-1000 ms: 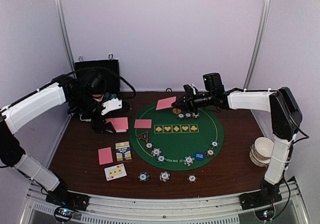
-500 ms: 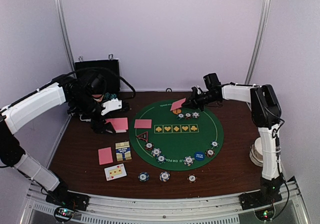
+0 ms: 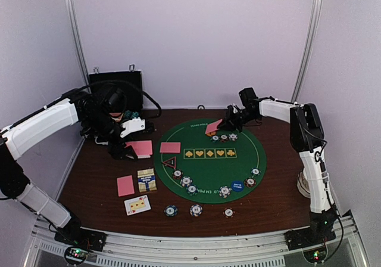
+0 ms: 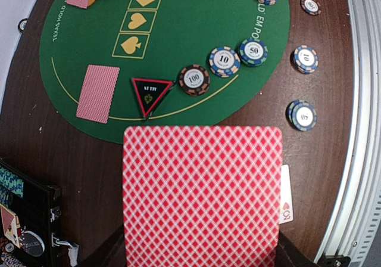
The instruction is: Distribute texas hold em gaming equipment
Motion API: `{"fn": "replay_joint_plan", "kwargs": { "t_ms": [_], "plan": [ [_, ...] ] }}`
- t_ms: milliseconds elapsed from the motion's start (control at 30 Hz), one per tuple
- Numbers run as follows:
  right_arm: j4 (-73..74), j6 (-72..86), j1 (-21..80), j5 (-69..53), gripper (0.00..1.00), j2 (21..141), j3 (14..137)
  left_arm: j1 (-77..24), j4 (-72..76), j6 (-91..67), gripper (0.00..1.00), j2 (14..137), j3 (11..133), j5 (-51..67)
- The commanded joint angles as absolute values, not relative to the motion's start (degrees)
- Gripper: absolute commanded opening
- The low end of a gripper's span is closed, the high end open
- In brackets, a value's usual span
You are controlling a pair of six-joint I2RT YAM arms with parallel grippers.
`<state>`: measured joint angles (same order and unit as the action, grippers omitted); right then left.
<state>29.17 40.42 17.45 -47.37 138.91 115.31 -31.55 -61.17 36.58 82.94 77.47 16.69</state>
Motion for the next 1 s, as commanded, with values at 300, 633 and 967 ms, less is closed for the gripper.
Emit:
{"fn": "replay_joint_plan", "kwargs": {
  "t_ms": [300, 633, 967],
  "plan": [
    [38.6, 33.9, 16.7, -42.6, 0.54, 133.3, 117.6, -31.5, -59.9, 37.2, 0.0, 81.8, 77.3, 17.4],
    [32.4, 33.5, 22.6, -40.9, 0.99, 116.3, 101.6, -31.5, -59.5, 36.6, 0.0, 82.4, 77.8, 17.5],
    [25.8, 41.0, 31.5, -34.8, 0.99, 100.2, 83.4, -31.5, -59.0, 36.4, 0.0, 82.0, 77.9, 17.1]
  ]
}}
